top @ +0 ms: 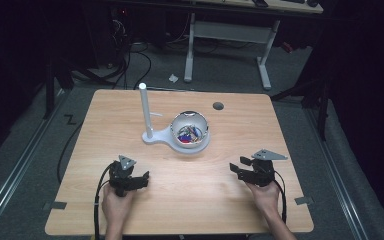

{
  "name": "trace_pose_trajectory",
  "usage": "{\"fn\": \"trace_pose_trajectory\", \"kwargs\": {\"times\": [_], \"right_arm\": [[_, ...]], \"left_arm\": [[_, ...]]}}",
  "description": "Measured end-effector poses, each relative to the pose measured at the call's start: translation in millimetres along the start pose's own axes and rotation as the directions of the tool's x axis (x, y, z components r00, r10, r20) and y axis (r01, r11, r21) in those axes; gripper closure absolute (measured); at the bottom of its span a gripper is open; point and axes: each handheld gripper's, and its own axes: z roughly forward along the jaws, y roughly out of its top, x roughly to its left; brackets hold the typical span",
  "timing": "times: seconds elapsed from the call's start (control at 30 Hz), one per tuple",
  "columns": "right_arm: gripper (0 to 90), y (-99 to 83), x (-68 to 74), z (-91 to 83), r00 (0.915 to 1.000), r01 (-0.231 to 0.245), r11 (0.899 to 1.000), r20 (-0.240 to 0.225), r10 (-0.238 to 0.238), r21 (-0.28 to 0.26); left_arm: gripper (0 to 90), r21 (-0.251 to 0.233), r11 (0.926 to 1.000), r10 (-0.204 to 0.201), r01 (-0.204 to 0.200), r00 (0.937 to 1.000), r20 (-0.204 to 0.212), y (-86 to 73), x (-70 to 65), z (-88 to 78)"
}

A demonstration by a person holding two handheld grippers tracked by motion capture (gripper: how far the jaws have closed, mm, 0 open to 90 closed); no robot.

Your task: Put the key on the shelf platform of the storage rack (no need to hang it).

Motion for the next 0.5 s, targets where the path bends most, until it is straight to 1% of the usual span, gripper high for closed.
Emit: {"fn": "trace_pose_trajectory", "kwargs": {"times": [0.07, 0.13, 0.43, 0.5], "right_arm": [[44.0, -1.2, 0.6, 2.0, 1.0, -0.001, 1.0, 0.004, 0.001, 0.006], [44.0, -3.0, 1.1, 5.1, 0.9998, 0.014, 1.0, 0.015, -0.014, 0.013], [43.7, -10.3, 2.0, 17.8, 0.9982, 0.028, 0.998, 0.052, -0.031, 0.052], [43.7, -11.3, 2.2, 20.6, 0.9974, 0.039, 0.998, 0.058, -0.043, 0.058]], "left_arm": [[15.1, 0.001, 1.0, 0.002, -0.002, 1.0, 0.0, 0.0, 0.2, 0.0], [15.1, 0.001, 1.0, 0.002, -0.002, 1.0, 0.0, 0.0, 0.1, -0.1], [15.1, 0.001, 1.0, 0.001, -0.001, 1.0, 0.0, 0.0, 0.1, -0.1], [15.1, 0.0, 1.0, -0.001, 0.001, 1.0, -0.001, 0.0, -0.1, 0.0]]}}
